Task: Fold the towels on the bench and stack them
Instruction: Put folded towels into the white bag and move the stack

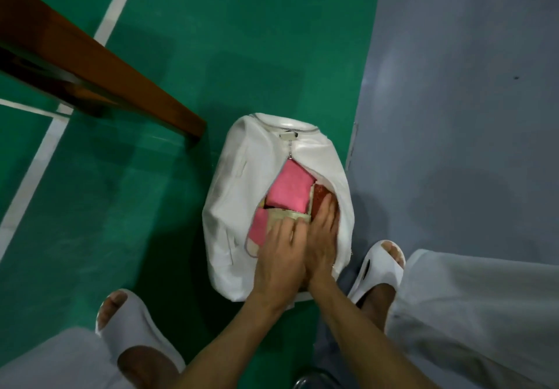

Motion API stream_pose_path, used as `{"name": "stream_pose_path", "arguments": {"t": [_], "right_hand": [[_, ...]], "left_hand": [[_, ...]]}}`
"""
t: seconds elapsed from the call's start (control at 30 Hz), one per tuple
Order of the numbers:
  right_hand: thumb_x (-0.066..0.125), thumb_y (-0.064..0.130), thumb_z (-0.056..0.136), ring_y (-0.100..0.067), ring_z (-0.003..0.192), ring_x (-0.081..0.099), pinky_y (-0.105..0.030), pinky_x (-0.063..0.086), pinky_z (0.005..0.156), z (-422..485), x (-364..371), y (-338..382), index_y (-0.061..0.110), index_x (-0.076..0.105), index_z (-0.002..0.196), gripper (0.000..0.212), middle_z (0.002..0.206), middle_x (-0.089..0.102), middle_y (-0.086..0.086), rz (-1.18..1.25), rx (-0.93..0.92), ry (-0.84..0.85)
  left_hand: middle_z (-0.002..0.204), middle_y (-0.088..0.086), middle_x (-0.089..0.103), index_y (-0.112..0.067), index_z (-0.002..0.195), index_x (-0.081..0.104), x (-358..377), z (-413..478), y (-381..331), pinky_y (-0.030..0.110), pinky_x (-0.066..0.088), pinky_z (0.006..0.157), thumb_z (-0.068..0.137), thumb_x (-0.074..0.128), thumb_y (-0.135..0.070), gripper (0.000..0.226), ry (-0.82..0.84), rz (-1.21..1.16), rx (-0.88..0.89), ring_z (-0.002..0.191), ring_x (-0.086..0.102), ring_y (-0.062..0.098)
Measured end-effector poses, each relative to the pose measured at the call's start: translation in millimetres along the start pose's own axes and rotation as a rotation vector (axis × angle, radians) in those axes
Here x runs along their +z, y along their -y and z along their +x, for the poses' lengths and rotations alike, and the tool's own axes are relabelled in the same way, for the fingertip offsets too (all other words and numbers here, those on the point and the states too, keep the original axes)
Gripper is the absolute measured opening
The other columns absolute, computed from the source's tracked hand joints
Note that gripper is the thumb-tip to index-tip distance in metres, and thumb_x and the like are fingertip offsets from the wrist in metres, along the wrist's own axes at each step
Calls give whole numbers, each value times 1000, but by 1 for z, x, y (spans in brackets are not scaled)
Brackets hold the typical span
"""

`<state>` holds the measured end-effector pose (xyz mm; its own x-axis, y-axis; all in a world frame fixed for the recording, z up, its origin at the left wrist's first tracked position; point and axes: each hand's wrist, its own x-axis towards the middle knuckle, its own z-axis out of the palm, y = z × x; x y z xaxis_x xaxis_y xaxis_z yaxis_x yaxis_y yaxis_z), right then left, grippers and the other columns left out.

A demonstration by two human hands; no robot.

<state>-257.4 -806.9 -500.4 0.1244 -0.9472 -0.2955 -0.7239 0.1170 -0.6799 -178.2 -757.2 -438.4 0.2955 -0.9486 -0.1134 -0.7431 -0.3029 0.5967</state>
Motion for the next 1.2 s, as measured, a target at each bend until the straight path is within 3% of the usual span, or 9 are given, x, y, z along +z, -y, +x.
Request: {"name": "stream_pose_path", "arguments": {"t": [0.13, 0.27, 0.4, 0.53, 0.67, 0.77, 0.9, 1.07, 1.2], "right_hand": [[27, 61, 104, -23, 156, 14, -24, 3, 120, -11, 9, -12, 23, -12, 161, 79, 171, 7, -5, -176, 169, 196], [40, 43, 108, -21, 157, 8, -26, 1, 121, 10, -13, -10, 24, -15, 161, 78, 172, 2, -4, -16, 117, 273], [53, 19, 95, -34, 146, 34, -40, 24, 125, 11, -23, 14, 10, 29, 157, 68, 158, 37, -18, -87, 12, 36], [61, 16, 87, -29, 81, 65, -39, 55, 75, 20, -48, 52, 16, 70, 94, 12, 89, 71, -8, -218, -100, -3], [68, 9, 79, -24, 88, 69, -38, 59, 79, 26, -74, 58, 19, 80, 96, 23, 95, 76, -2, -473, -184, 812], [81, 17, 76, -25, 96, 64, -37, 55, 78, 11, -78, 48, 20, 73, 117, 41, 111, 70, -3, -886, -245, 1287], [68, 16, 90, -30, 101, 67, -39, 56, 80, -15, -77, 28, 19, 66, 128, 39, 116, 70, -7, -1163, -673, 1144], [47, 24, 107, -34, 120, 60, -39, 46, 91, -39, -79, 22, 19, 61, 137, 34, 130, 64, -8, -1343, -733, 1126], [49, 10, 103, -36, 108, 67, -43, 51, 89, -26, -108, 53, 2, 69, 117, 26, 119, 70, -16, -1193, -761, 1048]], "left_hand": [[155, 19, 47, -1, 152, 46, 36, -31, 22, 42, 14, 125, 89, 52, -23, 67, 233, 295, -13, 142, 48, 37], [156, 20, 45, -1, 154, 42, 29, -36, 29, 46, 21, 122, 50, 93, -35, 121, 448, 404, -38, 144, 45, 40], [125, 14, 64, -9, 135, 62, 4, -8, 2, 41, 52, 96, 65, 90, -38, 81, 272, 300, 6, 117, 61, 33], [91, 12, 71, -5, 96, 75, -27, -4, -2, 40, 53, 72, 74, 46, -38, 49, -13, 263, 212, 86, 62, 32], [97, 7, 74, -17, 95, 73, -42, -21, 4, 39, 41, 89, 91, 48, -30, 28, 557, 521, 248, 95, 67, 31], [106, 4, 73, -26, 122, 64, -35, -41, 10, 43, 35, 103, 94, 52, -41, 34, 740, 579, 281, 102, 66, 31], [116, -1, 72, -31, 135, 60, -13, -58, 7, 55, 0, 122, 92, 43, -50, 50, 837, 817, 236, 118, 63, 27], [134, 6, 60, -19, 139, 57, -17, -37, -25, 48, 25, 117, 97, 50, -47, 51, 1081, 837, 82, 131, 50, 30], [142, 13, 52, -16, 136, 56, -16, -5, -21, 46, 38, 106, 97, 57, -39, 46, 698, 561, 25, 134, 47, 34]]}}
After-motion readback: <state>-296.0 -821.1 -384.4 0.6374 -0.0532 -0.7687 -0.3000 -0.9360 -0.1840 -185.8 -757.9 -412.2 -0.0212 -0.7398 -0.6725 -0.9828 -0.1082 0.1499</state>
